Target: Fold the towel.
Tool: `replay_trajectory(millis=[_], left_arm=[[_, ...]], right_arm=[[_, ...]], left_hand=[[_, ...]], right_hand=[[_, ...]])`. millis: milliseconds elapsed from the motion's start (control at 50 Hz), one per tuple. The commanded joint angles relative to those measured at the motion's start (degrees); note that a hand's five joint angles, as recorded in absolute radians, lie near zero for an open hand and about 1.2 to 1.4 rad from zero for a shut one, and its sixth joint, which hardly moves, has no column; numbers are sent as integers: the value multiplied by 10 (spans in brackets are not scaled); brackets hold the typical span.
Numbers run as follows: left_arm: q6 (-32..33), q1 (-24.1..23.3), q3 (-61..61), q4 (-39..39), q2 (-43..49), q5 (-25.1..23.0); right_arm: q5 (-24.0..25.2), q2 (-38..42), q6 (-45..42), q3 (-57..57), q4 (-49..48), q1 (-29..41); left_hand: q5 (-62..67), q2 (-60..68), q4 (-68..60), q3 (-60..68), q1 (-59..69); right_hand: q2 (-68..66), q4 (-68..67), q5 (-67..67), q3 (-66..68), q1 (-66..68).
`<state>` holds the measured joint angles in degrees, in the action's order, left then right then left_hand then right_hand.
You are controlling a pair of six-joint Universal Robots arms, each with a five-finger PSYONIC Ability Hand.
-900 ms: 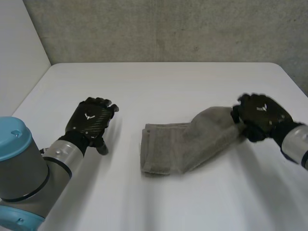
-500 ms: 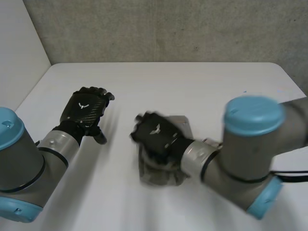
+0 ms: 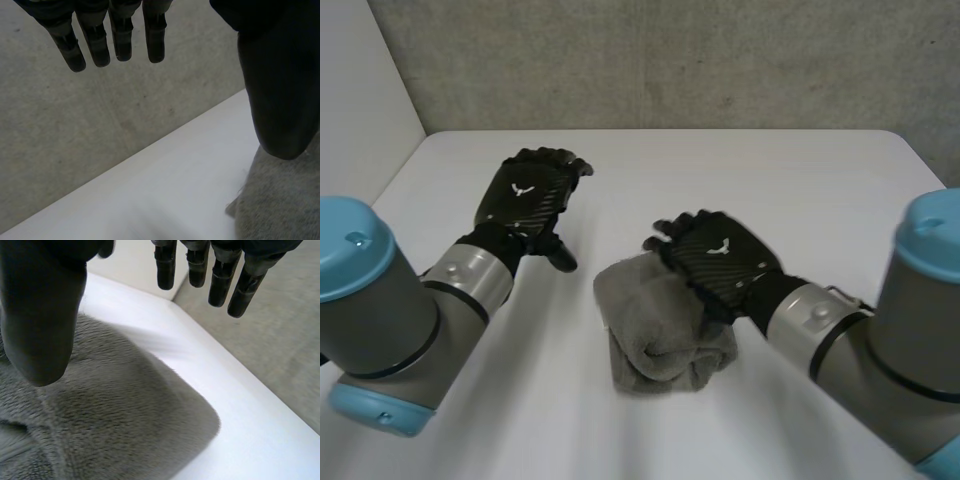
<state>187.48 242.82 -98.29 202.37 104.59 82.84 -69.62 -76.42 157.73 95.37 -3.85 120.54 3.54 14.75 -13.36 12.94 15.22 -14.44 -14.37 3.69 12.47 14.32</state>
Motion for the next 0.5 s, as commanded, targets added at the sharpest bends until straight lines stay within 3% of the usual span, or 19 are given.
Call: replay_trajectory(millis=[20,100,260,500], left_arm=[[-21,-44,42,-10,38,6],[-27,-82,63,-22,61,27],[-56,-131,95,-44,112,61],[-84,-134,72,-82,135,86]], right_arm=[[4,-30,82,8,2,-48],[-2,-23,101,-3,2,-57],[-29,64,156,-57,3,-56],[-36,199,201,-112,13,-50]], left_hand=[[-23,-35,34,-29,-40],[-23,-35,34,-29,-40],[-20,-32,34,-29,-37],[-22,-34,34,-29,-38]], right_hand=[[44,44,-37,-25,-43],[44,44,-37,-25,-43],[44,44,-37,-25,-43],[44,44,-37,-25,-43]])
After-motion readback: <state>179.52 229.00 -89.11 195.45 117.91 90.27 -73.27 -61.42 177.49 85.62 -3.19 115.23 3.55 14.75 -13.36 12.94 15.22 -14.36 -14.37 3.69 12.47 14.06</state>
